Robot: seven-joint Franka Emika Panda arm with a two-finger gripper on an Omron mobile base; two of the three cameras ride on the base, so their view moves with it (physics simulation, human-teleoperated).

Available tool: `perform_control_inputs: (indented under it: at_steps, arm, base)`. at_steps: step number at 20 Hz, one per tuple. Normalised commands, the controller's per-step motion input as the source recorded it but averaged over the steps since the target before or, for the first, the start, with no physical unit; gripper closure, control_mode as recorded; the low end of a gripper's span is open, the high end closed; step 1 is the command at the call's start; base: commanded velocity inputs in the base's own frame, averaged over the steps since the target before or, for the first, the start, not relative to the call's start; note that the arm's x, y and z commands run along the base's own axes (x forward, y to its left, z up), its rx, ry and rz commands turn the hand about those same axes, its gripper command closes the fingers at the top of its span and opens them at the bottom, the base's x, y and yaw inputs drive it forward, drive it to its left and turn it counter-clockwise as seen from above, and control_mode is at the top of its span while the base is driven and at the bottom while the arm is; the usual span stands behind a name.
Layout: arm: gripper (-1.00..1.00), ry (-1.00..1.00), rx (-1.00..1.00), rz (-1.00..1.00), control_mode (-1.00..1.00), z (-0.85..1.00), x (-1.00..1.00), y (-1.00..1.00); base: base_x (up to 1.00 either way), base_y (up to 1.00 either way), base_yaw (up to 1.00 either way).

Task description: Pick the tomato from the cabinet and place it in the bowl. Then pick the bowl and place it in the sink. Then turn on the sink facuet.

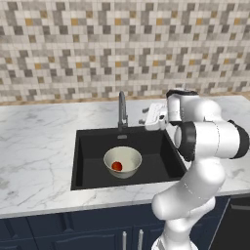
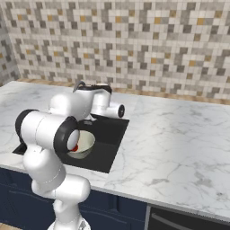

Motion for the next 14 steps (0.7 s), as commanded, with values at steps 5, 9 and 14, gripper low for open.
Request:
perform_control_inputs:
  at_steps: [5, 9, 14]
  arm:
    - [-1.00, 0.03, 0.07, 0.00, -1.00, -0.25, 0.25, 0.00]
    - [-1.00, 0.00, 0.07, 0.00, -1.00, -0.23, 0.30, 0.00]
    - [-1.00, 0.00, 0.05, 0.00, -1.00, -0.17, 0.25, 0.00]
  base:
    - [0.00, 0.00, 0.00]
    - [0.00, 0.00, 0.00]
    - [0.00, 0.00, 0.00]
